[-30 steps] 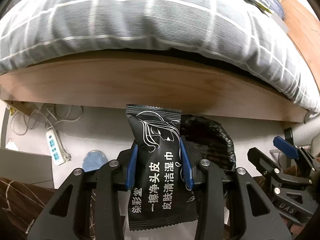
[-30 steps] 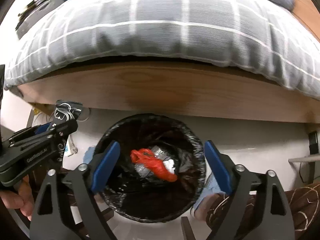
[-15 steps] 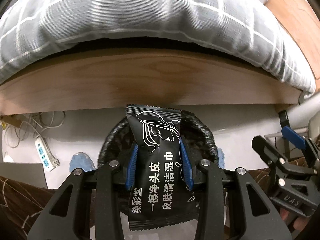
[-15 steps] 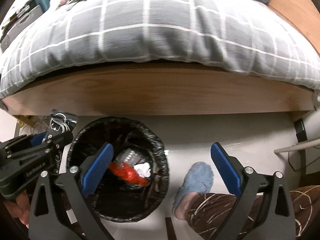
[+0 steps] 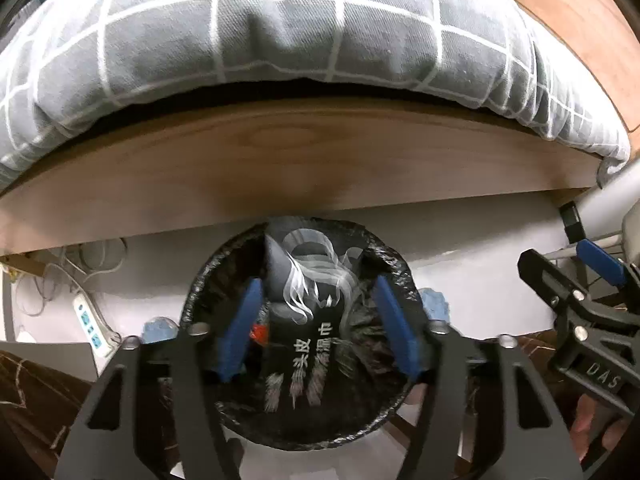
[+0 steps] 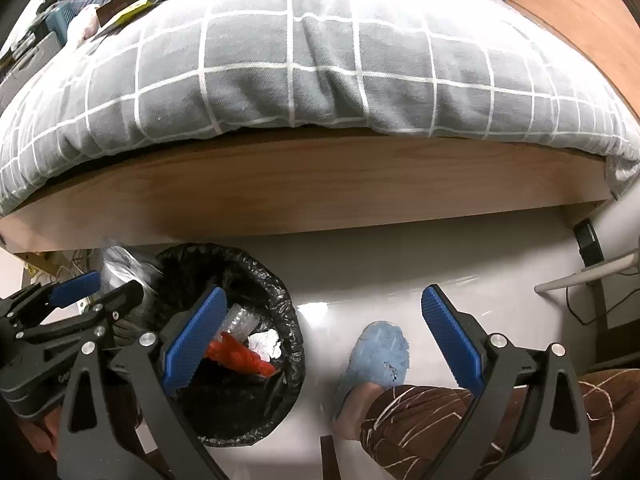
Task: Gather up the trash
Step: 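Open right tool over the bin while left tool drops the packet in, then raise both tools back over the bed toward the remaining trash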
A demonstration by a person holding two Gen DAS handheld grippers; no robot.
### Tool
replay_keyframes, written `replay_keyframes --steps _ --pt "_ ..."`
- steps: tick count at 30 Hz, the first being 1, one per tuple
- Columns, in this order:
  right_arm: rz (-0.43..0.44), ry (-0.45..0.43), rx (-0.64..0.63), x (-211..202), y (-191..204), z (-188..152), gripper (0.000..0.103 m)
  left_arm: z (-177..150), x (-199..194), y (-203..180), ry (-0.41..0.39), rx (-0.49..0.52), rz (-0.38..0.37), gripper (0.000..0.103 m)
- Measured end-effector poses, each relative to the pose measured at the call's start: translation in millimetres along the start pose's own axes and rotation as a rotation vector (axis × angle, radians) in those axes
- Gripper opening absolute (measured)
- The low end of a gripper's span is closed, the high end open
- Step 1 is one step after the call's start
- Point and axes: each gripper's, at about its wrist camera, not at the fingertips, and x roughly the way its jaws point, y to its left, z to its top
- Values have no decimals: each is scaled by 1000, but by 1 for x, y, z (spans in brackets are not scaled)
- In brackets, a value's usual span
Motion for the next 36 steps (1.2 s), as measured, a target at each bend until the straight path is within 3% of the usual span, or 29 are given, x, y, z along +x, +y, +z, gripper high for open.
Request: replay_keyframes --steps 5,11,28,36 --pt "1 -30 -6 -11 3 6 94 4 -11 8 -36 -24 31 85" --pt "8 -120 -19 -36 7 21 94 14 -36 14 -102 -44 54 97" --pt "5 -355 -40 -108 7 67 94 50 -108 13 -259 -57 82 97" --pt "10 -399 -37 -121 4 88 94 76 -132 15 -334 -73 69 97"
